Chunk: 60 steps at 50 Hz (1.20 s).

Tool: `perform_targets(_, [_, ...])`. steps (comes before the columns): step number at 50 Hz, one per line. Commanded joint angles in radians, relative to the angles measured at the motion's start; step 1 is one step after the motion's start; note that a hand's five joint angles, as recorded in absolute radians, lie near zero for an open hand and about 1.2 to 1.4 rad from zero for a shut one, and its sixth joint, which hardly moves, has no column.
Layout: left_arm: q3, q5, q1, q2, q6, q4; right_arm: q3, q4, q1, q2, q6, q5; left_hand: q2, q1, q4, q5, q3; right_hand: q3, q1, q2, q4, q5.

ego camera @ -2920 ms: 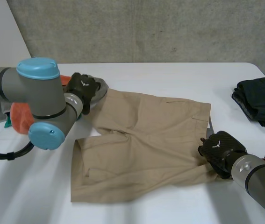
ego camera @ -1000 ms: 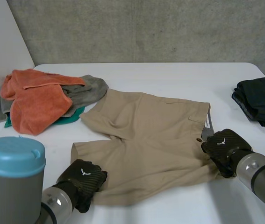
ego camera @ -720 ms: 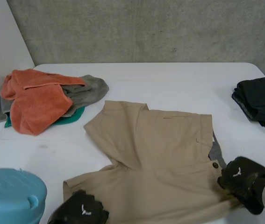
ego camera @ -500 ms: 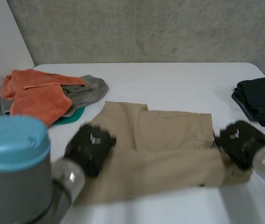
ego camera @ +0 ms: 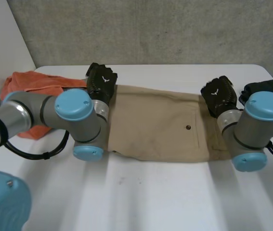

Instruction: Fold the laundry.

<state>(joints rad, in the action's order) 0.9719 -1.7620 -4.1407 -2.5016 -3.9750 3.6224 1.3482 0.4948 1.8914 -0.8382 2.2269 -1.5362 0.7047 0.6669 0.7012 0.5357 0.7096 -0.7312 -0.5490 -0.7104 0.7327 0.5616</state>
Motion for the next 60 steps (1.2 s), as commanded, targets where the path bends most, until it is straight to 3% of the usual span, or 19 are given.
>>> perform_targets(1, [-0.022,0.041,0.002,-0.046,0.013,0.024,-0.075,0.093,0.005,0.062,0.019,-0.015,-0.53,-0.492,-0.527,-0.536,-0.535,0.557,0.374,0.536,-0.558,-0.562])
perform_targets(7, [0.123,0.039,0.01,0.123,0.088,0.025,-0.003,0.019,-0.009,-0.076,0.149,-0.01,-0.53,-0.492,-0.527,-0.536,-0.535,0.557,0.374,0.536,-0.558,-0.562])
perform_targets(11, [0.226,0.036,0.011,0.205,0.14,0.021,0.049,-0.146,-0.032,-0.217,0.272,0.01,-0.53,-0.492,-0.527,-0.536,-0.535,0.557,0.374,0.536,-0.558,-0.562])
perform_targets(16, [0.384,0.036,0.013,0.337,0.184,0.012,0.115,-0.427,-0.078,-0.326,0.442,0.108,-0.53,-0.492,-0.527,-0.536,-0.535,0.557,0.374,0.536,-0.558,-0.562])
perform_targets(23, [0.579,0.045,0.028,0.457,0.293,0.012,0.219,-0.575,-0.156,-0.343,0.496,0.234,-0.529,-0.492,-0.526,-0.535,-0.534,0.429,0.247,0.408,-0.431,-0.434])
perform_targets(27, [0.626,0.049,0.049,0.494,0.346,0.012,0.276,-0.539,-0.167,-0.34,0.488,0.271,-0.529,-0.492,-0.526,-0.535,-0.534,0.423,0.241,0.402,-0.425,-0.428])
perform_targets(34, [0.643,0.045,0.057,0.5,0.366,0.012,0.301,-0.357,-0.16,-0.25,0.455,0.257,-0.529,-0.492,-0.526,-0.535,-0.534,0.344,0.162,0.324,-0.346,-0.349])
perform_targets(37, [0.643,0.049,0.057,0.5,0.366,0.012,0.287,-0.318,-0.163,-0.202,0.393,0.229,-0.529,-0.492,-0.526,-0.535,-0.534,-0.267,-0.45,-0.288,0.266,0.263])
perform_targets(38, [0.643,0.049,0.057,0.501,0.366,0.012,0.284,-0.317,-0.167,-0.202,0.378,0.217,-0.529,-0.492,-0.526,-0.535,-0.534,-0.569,-0.751,-0.59,0.568,0.564])
perform_targets(39, [0.642,0.049,0.057,0.501,0.366,0.012,0.281,-0.317,-0.173,-0.206,0.36,0.194,-0.529,-0.492,-0.526,-0.535,-0.534,-0.664,-0.846,-0.685,0.663,0.659])
perform_targets(50, [0.646,0.045,0.051,0.53,0.367,0.012,0.338,-0.315,-0.284,-0.358,0.3,0.165,-0.53,-0.492,-0.527,-0.536,-0.535,-0.665,-0.847,-0.686,0.664,0.66])
perform_targets(60, [0.679,0.045,0.042,0.578,0.369,0.009,0.352,-0.298,-0.308,-0.452,-0.013,0.2,-0.53,-0.492,-0.527,-0.536,-0.535,-0.665,-0.847,-0.686,0.664,0.66])
